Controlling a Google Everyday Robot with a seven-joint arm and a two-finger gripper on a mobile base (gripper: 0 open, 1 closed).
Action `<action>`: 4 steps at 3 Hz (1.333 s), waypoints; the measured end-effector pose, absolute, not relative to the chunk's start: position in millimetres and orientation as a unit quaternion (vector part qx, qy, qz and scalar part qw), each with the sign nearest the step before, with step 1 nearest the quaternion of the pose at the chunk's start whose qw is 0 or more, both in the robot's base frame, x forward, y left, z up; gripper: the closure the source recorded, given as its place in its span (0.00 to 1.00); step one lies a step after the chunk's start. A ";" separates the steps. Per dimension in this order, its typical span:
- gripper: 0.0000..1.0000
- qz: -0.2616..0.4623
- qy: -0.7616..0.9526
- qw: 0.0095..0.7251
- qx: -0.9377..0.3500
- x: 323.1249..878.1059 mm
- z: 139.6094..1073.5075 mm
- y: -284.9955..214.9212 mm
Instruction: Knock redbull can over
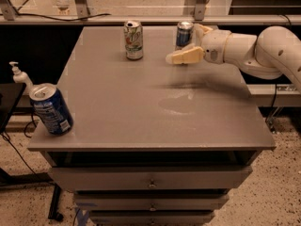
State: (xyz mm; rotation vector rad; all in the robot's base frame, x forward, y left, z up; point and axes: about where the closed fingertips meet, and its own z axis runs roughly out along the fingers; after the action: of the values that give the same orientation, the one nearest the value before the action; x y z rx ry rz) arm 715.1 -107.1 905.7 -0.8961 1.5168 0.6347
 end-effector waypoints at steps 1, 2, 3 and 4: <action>0.00 0.281 0.639 0.597 -0.395 706.2 910.9 -101.3; 0.00 0.303 0.619 0.597 -0.411 680.4 919.3 -85.5; 0.00 0.339 0.597 0.589 -0.426 644.9 924.6 -57.7; 0.00 0.357 0.586 0.580 -0.440 622.1 926.6 -38.7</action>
Offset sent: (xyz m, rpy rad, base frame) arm -0.0682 0.0359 0.0227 0.0571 -0.0523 0.1601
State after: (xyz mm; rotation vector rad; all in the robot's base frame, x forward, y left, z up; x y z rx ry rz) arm 622.1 -38.7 926.6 -1.0277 1.3697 0.8352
